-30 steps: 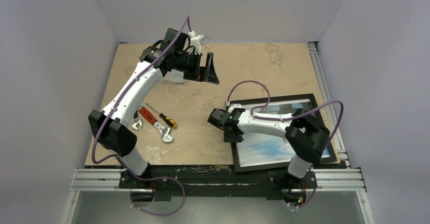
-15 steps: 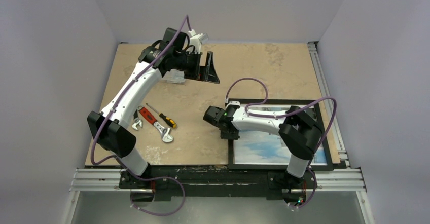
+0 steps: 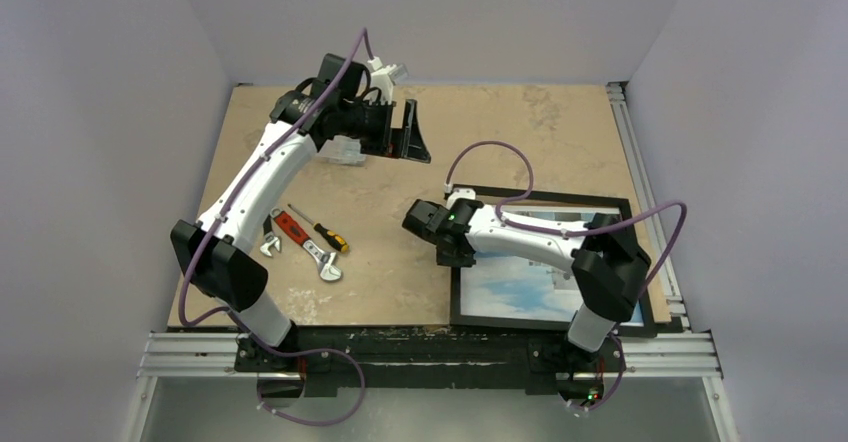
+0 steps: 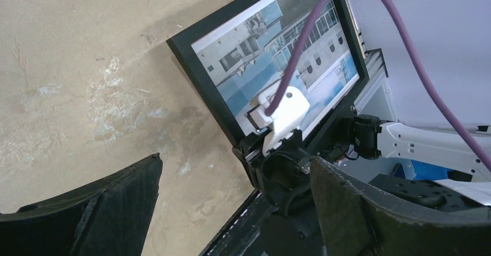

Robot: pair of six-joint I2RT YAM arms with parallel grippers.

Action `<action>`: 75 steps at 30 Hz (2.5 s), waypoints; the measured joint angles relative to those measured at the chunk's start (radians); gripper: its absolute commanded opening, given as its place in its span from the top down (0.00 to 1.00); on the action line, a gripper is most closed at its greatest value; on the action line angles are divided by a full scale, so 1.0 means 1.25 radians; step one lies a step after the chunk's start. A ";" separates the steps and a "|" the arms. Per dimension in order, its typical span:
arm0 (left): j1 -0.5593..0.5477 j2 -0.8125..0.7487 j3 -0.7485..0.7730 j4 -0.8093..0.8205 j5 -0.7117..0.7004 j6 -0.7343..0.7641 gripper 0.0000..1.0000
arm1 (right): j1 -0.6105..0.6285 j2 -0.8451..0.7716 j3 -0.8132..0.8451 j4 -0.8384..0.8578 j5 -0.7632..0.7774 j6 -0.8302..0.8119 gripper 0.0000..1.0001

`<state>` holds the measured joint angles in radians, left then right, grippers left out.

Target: Take the photo out of the frame

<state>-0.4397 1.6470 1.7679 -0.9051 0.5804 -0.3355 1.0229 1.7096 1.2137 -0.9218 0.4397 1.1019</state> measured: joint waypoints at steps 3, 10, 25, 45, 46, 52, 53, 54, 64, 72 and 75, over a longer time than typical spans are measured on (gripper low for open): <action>0.005 0.000 0.000 0.000 0.000 -0.003 0.05 | 0.000 -0.027 0.005 -0.012 0.009 -0.006 1.00; 0.007 0.000 -0.003 0.002 0.001 -0.004 0.06 | 0.000 -0.043 0.009 -0.029 0.015 -0.031 1.00; 0.012 0.000 -0.011 0.006 0.012 -0.016 0.06 | -0.006 -0.099 0.009 -0.028 0.015 -0.151 1.00; 0.125 0.000 -0.074 0.089 0.083 -0.103 0.06 | -0.159 0.026 0.175 0.035 0.015 -0.410 1.00; 0.125 0.000 -0.074 0.091 0.087 -0.103 0.06 | -0.168 0.031 0.187 0.038 0.015 -0.421 1.00; 0.127 -0.003 -0.074 0.095 0.092 -0.109 0.06 | -0.217 0.113 0.273 0.062 0.011 -0.487 1.00; 0.127 -0.005 -0.074 0.096 0.088 -0.109 0.06 | -0.224 0.129 0.286 0.066 0.011 -0.497 1.00; 0.129 -0.008 -0.074 0.099 0.087 -0.109 0.06 | -0.232 0.149 0.302 0.068 0.011 -0.510 1.00; 0.137 -0.025 -0.074 0.100 0.091 -0.109 0.06 | -0.304 0.370 0.528 0.101 0.012 -0.620 1.00; 0.142 -0.025 -0.074 0.100 0.098 -0.109 0.06 | -0.365 0.488 0.703 0.116 0.002 -0.660 1.00; 0.150 -0.025 -0.074 0.100 0.099 -0.109 0.06 | -0.381 0.540 0.780 0.114 0.002 -0.667 1.00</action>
<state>-0.2527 1.6154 1.6752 -0.7795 0.7044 -0.4717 0.5468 2.3844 2.1887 -0.7788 0.4419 0.2680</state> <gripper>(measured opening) 0.938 0.244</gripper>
